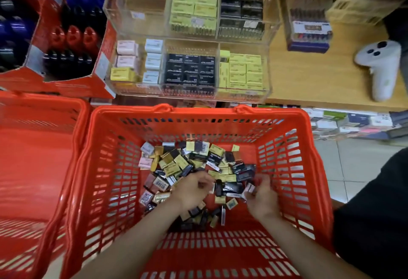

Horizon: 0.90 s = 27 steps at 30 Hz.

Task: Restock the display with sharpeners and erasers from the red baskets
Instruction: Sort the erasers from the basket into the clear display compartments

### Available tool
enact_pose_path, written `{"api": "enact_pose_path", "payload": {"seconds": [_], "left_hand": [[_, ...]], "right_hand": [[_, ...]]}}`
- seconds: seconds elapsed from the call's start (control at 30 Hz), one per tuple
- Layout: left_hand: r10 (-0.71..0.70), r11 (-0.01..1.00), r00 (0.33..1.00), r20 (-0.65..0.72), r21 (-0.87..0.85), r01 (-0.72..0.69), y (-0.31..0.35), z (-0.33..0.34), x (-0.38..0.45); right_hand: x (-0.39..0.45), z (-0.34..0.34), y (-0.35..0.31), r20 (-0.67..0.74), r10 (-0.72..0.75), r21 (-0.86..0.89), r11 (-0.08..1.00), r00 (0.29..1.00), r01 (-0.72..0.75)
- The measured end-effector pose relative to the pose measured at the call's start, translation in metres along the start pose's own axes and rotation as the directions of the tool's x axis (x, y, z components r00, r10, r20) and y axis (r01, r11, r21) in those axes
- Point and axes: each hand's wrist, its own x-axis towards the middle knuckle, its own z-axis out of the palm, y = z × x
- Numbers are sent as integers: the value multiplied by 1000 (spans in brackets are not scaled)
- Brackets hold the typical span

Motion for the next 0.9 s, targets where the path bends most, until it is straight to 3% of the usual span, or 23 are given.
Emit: {"api": "enact_pose_path", "payload": {"seconds": [0.03,0.07,0.1,0.13,0.3,0.4,0.53,0.57,0.63,0.67,0.73,0.8,0.9], "left_hand": [[-39,992,999,-6,-124,38,4,0,-2],[-74,969,997,5,-236,73,9,2,-5],[-93,940,995,19,-327,95,13,3,-7],[-99,913,995,32,-394,104,17,5,-9],[-82,801,991,108,-585,130,31,12,-21],[-115,682,986,121,-712,167,35,12,-23],[-155,686,984,83,-708,168,29,9,-20],[-171,658,981,93,-730,184,28,8,-20],[-230,547,967,110,-807,222,24,3,-18],[-263,478,958,117,-846,235,22,1,-16],[-300,364,945,129,-900,239,17,-3,-13],[-310,318,940,144,-916,245,11,-4,-10],[-321,334,935,153,-905,263,1,-4,-8]], "right_hand": [[-4,-3,-11,54,129,321,937,990,-140],[-8,-6,-20,162,215,578,770,963,-269],[-12,-9,-26,251,234,719,604,939,-343],[-15,-12,-32,289,206,761,543,935,-354],[-25,-18,-48,325,70,711,640,943,-292],[-28,-20,-50,393,1,743,589,919,-319],[-23,-27,-48,502,-44,741,536,864,-404],[-16,-26,-42,477,17,727,555,879,-405],[-1,-19,-24,304,288,624,660,908,-418],[6,-13,-14,195,405,510,736,893,-445],[10,-1,-4,111,478,216,844,871,-491],[10,12,-6,89,510,30,857,855,-514],[16,34,-15,5,592,17,806,806,-592]]}}
